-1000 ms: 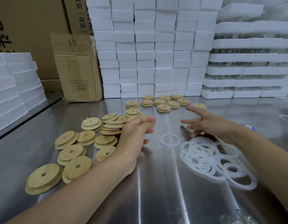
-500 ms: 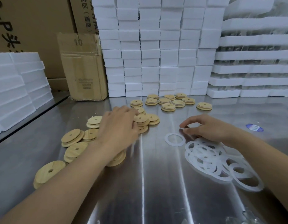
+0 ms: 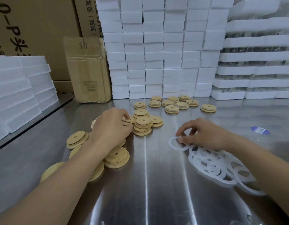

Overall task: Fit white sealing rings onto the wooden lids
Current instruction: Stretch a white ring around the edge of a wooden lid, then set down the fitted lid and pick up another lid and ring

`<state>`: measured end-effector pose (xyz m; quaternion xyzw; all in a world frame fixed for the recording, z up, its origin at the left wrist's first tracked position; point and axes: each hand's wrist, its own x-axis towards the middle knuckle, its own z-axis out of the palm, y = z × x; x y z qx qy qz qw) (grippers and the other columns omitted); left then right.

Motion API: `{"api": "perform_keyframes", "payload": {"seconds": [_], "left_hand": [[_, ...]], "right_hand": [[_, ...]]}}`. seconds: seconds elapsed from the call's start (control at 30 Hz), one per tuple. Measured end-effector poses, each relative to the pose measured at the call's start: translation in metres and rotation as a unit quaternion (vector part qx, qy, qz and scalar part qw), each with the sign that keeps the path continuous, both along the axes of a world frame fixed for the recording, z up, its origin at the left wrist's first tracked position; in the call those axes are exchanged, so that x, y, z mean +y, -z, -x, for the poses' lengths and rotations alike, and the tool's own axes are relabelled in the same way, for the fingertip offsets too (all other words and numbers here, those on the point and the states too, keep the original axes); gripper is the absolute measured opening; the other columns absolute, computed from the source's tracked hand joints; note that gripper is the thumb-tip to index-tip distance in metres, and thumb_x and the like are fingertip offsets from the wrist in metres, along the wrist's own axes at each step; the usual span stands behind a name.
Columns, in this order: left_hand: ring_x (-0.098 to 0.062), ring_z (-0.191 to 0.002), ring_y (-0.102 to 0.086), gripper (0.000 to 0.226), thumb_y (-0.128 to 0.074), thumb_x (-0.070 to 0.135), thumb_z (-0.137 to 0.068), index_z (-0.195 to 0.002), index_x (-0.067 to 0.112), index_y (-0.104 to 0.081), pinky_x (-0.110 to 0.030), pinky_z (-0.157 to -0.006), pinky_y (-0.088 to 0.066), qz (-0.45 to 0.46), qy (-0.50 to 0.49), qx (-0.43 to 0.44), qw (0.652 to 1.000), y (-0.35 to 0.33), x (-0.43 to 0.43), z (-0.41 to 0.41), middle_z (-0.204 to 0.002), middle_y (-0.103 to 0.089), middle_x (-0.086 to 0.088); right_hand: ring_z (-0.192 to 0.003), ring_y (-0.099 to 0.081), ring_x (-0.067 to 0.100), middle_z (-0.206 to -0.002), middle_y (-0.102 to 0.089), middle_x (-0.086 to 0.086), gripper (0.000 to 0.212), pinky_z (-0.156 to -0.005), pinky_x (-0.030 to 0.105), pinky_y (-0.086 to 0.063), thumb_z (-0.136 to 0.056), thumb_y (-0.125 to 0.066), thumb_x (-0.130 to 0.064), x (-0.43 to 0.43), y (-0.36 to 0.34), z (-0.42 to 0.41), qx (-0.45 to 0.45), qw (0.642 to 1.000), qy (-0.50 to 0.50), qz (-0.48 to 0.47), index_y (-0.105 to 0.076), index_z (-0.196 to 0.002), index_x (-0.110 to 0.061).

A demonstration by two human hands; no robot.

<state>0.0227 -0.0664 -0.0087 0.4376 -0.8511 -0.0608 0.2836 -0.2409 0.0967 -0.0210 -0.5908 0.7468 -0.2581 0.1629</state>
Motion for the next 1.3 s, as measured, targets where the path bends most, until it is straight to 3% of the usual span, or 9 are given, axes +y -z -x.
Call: {"api": "perform_keyframes", "payload": {"seconds": [0.17,0.47,0.6,0.73,0.83,0.97,1.07,1.2,1.3], "left_hand": [[-0.005,-0.099,-0.061,0.021,-0.082,0.036,-0.083,-0.103,0.032,-0.078,-0.022,-0.081,-0.047,-0.003,0.117,0.118,0.986,0.002,0.021,0.017,-0.103,-0.066,0.013],[0.008,-0.109,-0.050,0.037,-0.073,0.042,-0.084,-0.120,0.042,-0.067,-0.011,-0.083,-0.037,-0.051,0.252,-0.015,0.966,0.032,0.053,0.039,-0.109,-0.054,0.028],[-0.009,-0.138,-0.043,0.070,-0.063,0.060,-0.084,-0.148,0.034,-0.055,-0.027,-0.106,-0.039,-0.084,0.210,-0.031,0.974,0.037,0.053,0.042,-0.143,-0.054,0.015],[-0.017,-0.126,-0.050,0.063,-0.054,0.071,-0.087,-0.135,0.032,-0.064,-0.039,-0.102,-0.045,-0.005,0.170,-0.087,0.982,0.037,0.058,0.044,-0.126,-0.063,0.011],[-0.008,-0.112,-0.060,0.052,-0.071,0.068,-0.079,-0.124,0.043,-0.062,-0.036,-0.091,-0.054,-0.060,0.179,-0.002,0.982,0.034,0.061,0.043,-0.114,-0.066,0.020],[-0.012,-0.097,-0.073,0.057,-0.096,0.024,-0.072,-0.113,0.044,-0.062,-0.037,-0.086,-0.061,-0.209,0.228,0.210,0.928,0.025,0.064,0.046,-0.109,-0.070,0.015],[-0.015,-0.089,-0.076,0.060,-0.096,0.006,-0.072,-0.117,0.036,-0.069,-0.030,-0.076,-0.064,-0.322,0.214,0.325,0.863,0.019,0.068,0.048,-0.106,-0.074,0.003],[-0.023,-0.098,-0.077,0.056,-0.076,0.005,-0.074,-0.126,0.023,-0.071,-0.035,-0.086,-0.066,-0.487,0.179,0.381,0.765,0.018,0.073,0.048,-0.106,-0.077,-0.012],[-0.034,-0.106,-0.077,0.027,-0.059,0.005,-0.088,-0.110,0.008,-0.074,-0.047,-0.093,-0.065,-0.541,0.159,0.416,0.713,0.016,0.074,0.048,-0.117,-0.076,-0.025]], "right_hand": [[-0.094,-0.075,0.020,-0.112,-0.074,-0.006,0.012,-0.088,0.044,-0.063,-0.091,-0.078,-0.033,-0.003,0.002,-0.012,0.003,1.000,0.010,0.007,-0.072,-0.083,-0.039],[-0.089,-0.068,0.018,-0.091,-0.072,-0.001,0.008,-0.078,0.031,-0.055,-0.098,-0.067,-0.013,-0.005,-0.001,-0.016,0.004,0.989,0.102,0.108,-0.068,-0.098,-0.022],[-0.092,-0.065,0.008,-0.092,-0.070,-0.011,0.014,-0.085,0.029,-0.052,-0.101,-0.063,-0.017,-0.003,-0.004,-0.017,0.045,0.973,0.134,0.181,-0.072,-0.107,-0.025],[-0.090,-0.064,0.001,-0.088,-0.071,-0.015,0.013,-0.077,0.020,-0.047,-0.097,-0.063,-0.018,-0.001,-0.007,-0.027,0.038,0.959,0.120,0.254,-0.071,-0.093,-0.028],[-0.090,-0.062,0.002,-0.085,-0.069,-0.014,0.017,-0.071,0.009,-0.040,-0.090,-0.060,-0.015,0.002,-0.011,-0.039,0.014,0.951,0.100,0.292,-0.067,-0.083,-0.028],[-0.076,-0.058,-0.002,-0.089,-0.068,-0.011,0.013,-0.064,0.008,-0.039,-0.085,-0.057,-0.026,0.004,-0.014,-0.052,-0.072,0.952,0.063,0.290,-0.065,-0.077,-0.019],[-0.088,-0.063,0.002,-0.090,-0.071,-0.008,0.020,-0.067,0.008,-0.042,-0.082,-0.054,-0.030,0.005,-0.014,-0.059,-0.119,0.950,0.033,0.286,-0.065,-0.077,-0.014],[-0.092,-0.065,0.002,-0.089,-0.072,-0.013,0.013,-0.069,0.011,-0.044,-0.090,-0.062,-0.017,0.002,-0.005,-0.064,-0.127,0.956,0.032,0.261,-0.069,-0.080,-0.019],[-0.093,-0.066,0.001,-0.089,-0.072,-0.015,0.015,-0.073,0.020,-0.045,-0.091,-0.066,-0.016,0.000,0.001,-0.064,-0.110,0.963,0.042,0.242,-0.071,-0.080,-0.025]]}}
